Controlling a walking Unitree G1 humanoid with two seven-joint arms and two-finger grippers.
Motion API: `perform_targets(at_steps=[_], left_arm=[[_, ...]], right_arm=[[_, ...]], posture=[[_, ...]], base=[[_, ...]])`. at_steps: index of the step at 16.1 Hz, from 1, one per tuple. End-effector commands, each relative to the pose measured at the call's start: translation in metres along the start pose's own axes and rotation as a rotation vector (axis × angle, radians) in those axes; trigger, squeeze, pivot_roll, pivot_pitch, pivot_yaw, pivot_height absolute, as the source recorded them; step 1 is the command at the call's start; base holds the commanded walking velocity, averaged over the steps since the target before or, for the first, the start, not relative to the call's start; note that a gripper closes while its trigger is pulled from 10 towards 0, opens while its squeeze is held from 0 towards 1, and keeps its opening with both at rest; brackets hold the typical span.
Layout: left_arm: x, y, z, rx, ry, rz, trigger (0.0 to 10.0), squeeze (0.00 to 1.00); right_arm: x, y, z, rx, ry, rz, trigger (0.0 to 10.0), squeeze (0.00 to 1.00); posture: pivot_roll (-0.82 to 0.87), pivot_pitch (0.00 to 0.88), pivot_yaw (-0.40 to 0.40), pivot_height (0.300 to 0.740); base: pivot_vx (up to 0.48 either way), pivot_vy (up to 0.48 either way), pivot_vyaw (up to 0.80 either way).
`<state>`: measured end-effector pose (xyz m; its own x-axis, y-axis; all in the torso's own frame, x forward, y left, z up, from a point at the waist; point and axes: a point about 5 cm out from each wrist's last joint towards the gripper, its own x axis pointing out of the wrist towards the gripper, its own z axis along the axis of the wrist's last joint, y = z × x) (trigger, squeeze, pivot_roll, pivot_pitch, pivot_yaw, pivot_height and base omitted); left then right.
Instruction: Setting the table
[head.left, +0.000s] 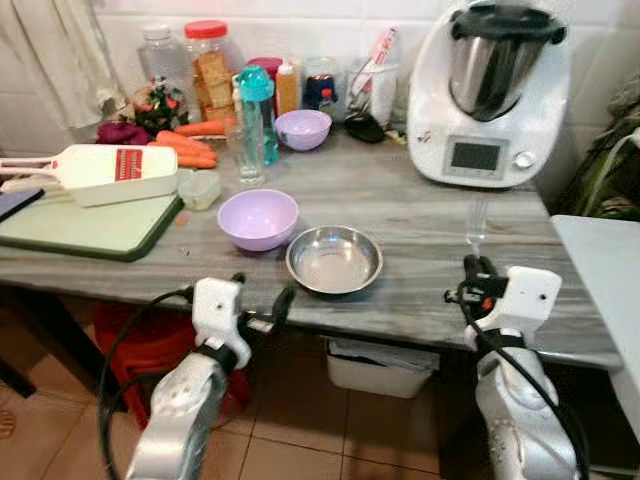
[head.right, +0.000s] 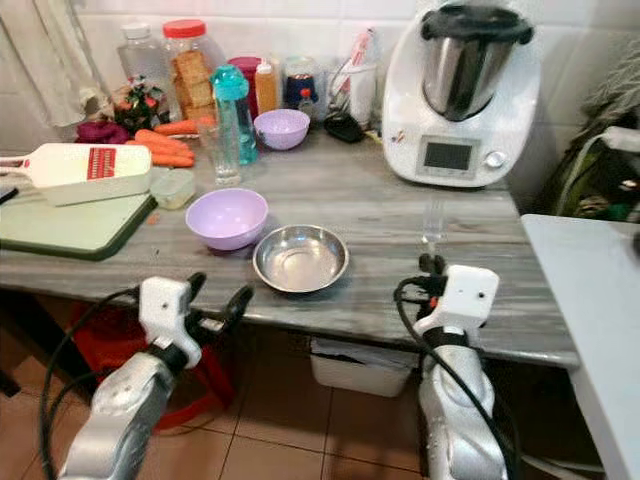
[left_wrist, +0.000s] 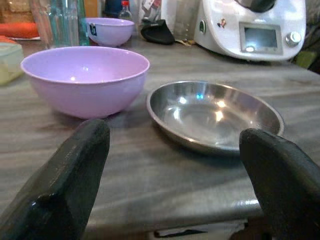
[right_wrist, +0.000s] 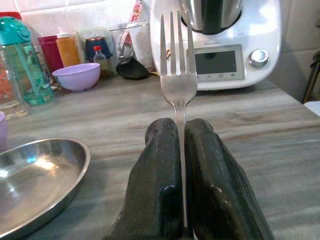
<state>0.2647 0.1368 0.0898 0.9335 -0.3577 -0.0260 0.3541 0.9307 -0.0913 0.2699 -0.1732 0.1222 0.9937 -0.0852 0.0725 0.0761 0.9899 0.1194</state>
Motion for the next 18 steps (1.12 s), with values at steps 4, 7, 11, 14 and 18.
perform_targets(at_steps=[4, 7, 11, 14, 18], left_arm=[[-0.011, -0.001, 0.002, 0.068, -0.004, -0.082, 10.0, 0.00], [-0.018, -0.002, 0.001, 0.057, 0.013, -0.181, 10.0, 0.00], [-0.021, 0.000, 0.000, 0.061, 0.030, -0.223, 10.0, 0.00], [-0.019, -0.011, -0.001, 0.034, 0.025, -0.243, 10.0, 0.00], [-0.022, -0.017, -0.004, 0.024, 0.046, -0.316, 10.0, 0.00]], right_arm=[[-0.001, 0.001, -0.006, 0.038, 0.046, -0.003, 10.0, 0.00], [0.014, -0.002, -0.007, 0.087, 0.086, -0.036, 10.0, 0.00], [0.033, 0.010, -0.013, 0.109, 0.174, 0.005, 10.0, 0.00], [0.044, 0.022, -0.022, 0.093, 0.258, 0.027, 10.0, 0.00], [0.055, 0.036, -0.028, 0.106, 0.307, 0.049, 10.0, 0.00]], posture=[[0.01, 0.000, 0.019, 0.740], [0.02, 0.000, 0.013, 0.740], [0.03, 0.000, 0.012, 0.740], [0.03, 0.000, 0.013, 0.740], [0.03, 0.000, 0.013, 0.740]], base=[[0.000, 0.000, 0.00], [0.000, 0.000, 0.00], [0.000, 0.000, 0.00], [0.000, 0.000, 0.00], [0.000, 0.000, 0.00]])
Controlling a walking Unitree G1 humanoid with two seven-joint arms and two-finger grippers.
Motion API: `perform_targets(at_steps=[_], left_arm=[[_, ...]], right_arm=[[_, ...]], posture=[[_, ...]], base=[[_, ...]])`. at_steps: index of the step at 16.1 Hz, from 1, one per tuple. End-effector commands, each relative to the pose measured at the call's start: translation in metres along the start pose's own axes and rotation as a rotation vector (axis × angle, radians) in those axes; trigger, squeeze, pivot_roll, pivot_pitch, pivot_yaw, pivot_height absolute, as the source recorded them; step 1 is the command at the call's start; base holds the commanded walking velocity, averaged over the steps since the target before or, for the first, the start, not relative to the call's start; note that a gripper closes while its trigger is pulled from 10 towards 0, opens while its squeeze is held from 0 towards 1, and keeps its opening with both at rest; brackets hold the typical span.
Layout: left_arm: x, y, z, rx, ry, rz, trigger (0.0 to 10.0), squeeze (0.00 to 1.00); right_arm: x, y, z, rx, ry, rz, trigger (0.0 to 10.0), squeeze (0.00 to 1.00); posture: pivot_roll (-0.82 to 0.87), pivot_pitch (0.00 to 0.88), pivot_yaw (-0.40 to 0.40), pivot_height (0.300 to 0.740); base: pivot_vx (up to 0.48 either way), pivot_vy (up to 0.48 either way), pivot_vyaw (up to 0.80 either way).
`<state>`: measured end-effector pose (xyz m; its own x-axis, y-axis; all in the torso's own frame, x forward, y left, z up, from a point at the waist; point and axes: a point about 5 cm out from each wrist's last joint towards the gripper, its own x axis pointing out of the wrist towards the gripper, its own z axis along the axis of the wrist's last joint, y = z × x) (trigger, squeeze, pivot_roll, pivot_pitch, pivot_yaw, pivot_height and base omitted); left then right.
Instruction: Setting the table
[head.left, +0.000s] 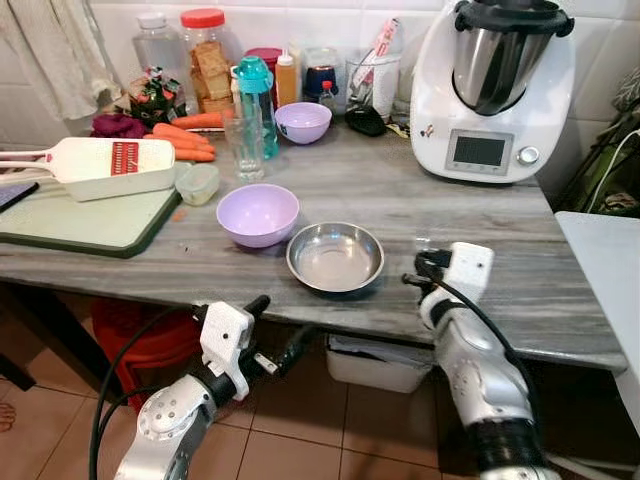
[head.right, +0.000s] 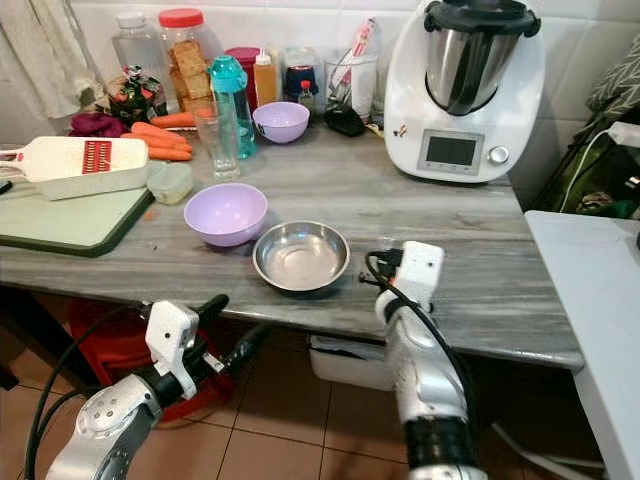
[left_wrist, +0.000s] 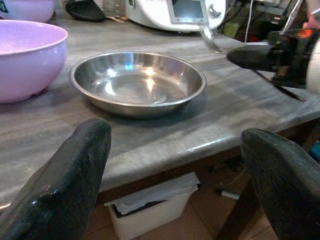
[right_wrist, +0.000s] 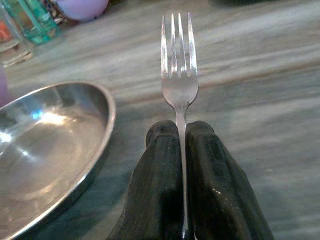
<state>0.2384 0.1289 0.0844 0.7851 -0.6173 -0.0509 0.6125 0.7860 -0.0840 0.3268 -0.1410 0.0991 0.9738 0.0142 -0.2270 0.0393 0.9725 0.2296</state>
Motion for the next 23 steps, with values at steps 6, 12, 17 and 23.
perform_targets(at_steps=[6, 12, 17, 23], left_arm=[[0.000, -0.004, 0.004, -0.014, 0.007, -0.066, 10.0, 0.00], [0.000, -0.007, 0.005, -0.019, 0.015, -0.084, 10.0, 0.00], [0.000, -0.008, 0.004, -0.018, 0.019, -0.087, 10.0, 0.00], [0.000, -0.010, 0.001, -0.035, 0.025, -0.112, 10.0, 0.00]], right_arm=[[0.012, 0.005, -0.006, 0.010, 0.058, 0.003, 10.0, 0.00], [0.024, 0.009, -0.011, 0.013, 0.107, 0.016, 10.0, 0.00], [0.026, 0.010, -0.018, 0.003, 0.124, 0.024, 10.0, 0.00], [0.027, 0.008, -0.020, 0.013, 0.114, 0.024, 10.0, 1.00]], posture=[[0.03, 0.000, 0.015, 0.740], [0.03, 0.000, 0.008, 0.740], [0.04, 0.000, 0.005, 0.740], [0.04, 0.000, 0.001, 0.740]], base=[[0.000, 0.000, 0.00], [0.000, 0.000, 0.00], [0.000, 0.000, 0.00], [0.000, 0.000, 0.00]])
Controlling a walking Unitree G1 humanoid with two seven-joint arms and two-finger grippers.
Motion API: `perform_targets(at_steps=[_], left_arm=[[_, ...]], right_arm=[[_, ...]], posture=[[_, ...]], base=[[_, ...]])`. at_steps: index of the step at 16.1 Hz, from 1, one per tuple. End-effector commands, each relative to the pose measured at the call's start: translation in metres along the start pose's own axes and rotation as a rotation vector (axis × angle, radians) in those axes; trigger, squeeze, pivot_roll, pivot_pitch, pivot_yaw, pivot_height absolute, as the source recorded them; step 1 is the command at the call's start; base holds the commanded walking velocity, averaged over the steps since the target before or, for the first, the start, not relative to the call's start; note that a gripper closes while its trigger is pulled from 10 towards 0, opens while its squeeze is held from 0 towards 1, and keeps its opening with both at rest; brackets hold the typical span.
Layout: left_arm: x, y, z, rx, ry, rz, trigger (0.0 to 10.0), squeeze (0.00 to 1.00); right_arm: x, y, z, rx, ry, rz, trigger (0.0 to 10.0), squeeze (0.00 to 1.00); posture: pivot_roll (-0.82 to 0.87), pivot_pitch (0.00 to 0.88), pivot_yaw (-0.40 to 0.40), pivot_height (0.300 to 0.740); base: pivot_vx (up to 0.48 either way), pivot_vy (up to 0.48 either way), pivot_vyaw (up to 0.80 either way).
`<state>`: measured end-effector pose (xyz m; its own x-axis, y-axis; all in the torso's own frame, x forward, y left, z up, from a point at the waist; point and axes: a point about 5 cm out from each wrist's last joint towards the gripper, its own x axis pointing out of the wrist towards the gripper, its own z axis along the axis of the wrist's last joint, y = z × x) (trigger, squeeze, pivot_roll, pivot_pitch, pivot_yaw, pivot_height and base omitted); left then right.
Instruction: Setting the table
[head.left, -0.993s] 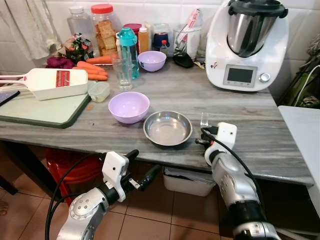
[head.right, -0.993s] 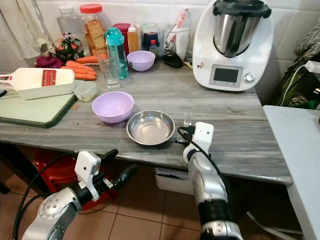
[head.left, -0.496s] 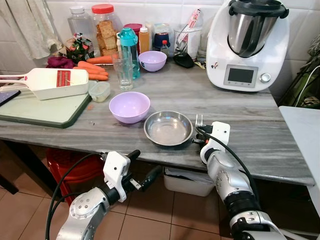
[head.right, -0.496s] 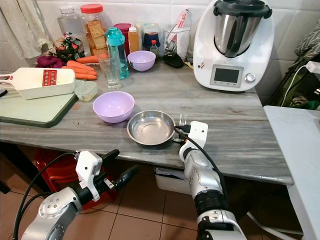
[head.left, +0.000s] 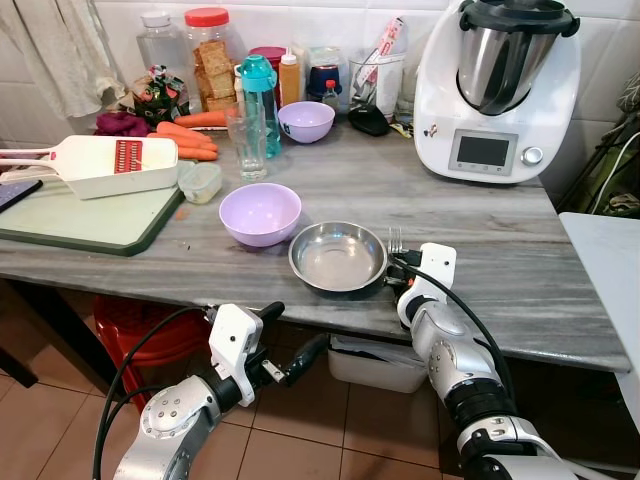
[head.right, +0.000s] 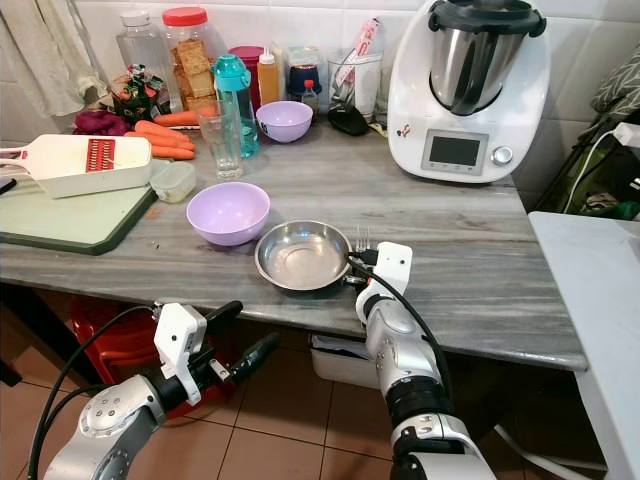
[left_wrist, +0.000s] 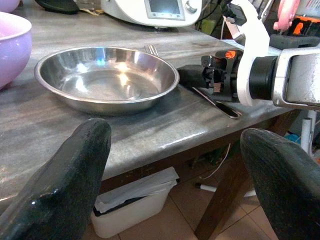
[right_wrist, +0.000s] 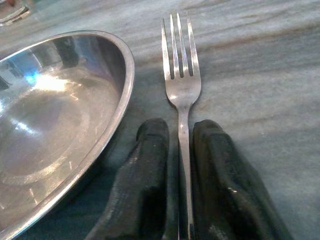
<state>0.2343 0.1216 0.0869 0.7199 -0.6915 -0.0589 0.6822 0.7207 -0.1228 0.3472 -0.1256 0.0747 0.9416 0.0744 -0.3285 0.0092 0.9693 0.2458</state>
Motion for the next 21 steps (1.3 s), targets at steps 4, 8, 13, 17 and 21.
perform_targets(at_steps=[4, 8, 13, 17, 21], left_arm=[[0.000, -0.001, -0.001, -0.002, 0.009, -0.022, 10.0, 0.00], [0.001, 0.000, 0.000, 0.005, 0.006, -0.016, 10.0, 0.00], [0.001, 0.002, 0.002, 0.014, -0.009, -0.005, 10.0, 0.00], [0.006, 0.011, 0.010, 0.048, -0.055, 0.092, 10.0, 0.00], [0.013, 0.023, 0.017, 0.071, -0.086, 0.231, 10.0, 0.00]], right_arm=[[0.000, -0.005, 0.005, 0.006, -0.024, -0.022, 10.0, 1.00], [-0.004, -0.007, 0.015, 0.006, -0.092, -0.033, 10.0, 1.00], [-0.017, -0.005, 0.032, 0.019, -0.214, -0.020, 10.0, 1.00], [-0.044, -0.016, 0.039, -0.006, -0.344, -0.062, 10.0, 1.00], [-0.066, -0.028, 0.038, -0.082, -0.408, -0.074, 10.0, 1.00]], posture=[[0.04, 0.000, -0.004, 0.740], [0.04, 0.000, -0.005, 0.740], [0.04, 0.000, -0.003, 0.740], [0.03, 0.000, 0.000, 0.740], [0.02, 0.000, 0.008, 0.740]], base=[[0.000, 0.000, 0.00], [0.000, 0.000, 0.00], [0.000, 0.000, 0.00], [0.000, 0.000, 0.00], [0.000, 0.000, 0.00]])
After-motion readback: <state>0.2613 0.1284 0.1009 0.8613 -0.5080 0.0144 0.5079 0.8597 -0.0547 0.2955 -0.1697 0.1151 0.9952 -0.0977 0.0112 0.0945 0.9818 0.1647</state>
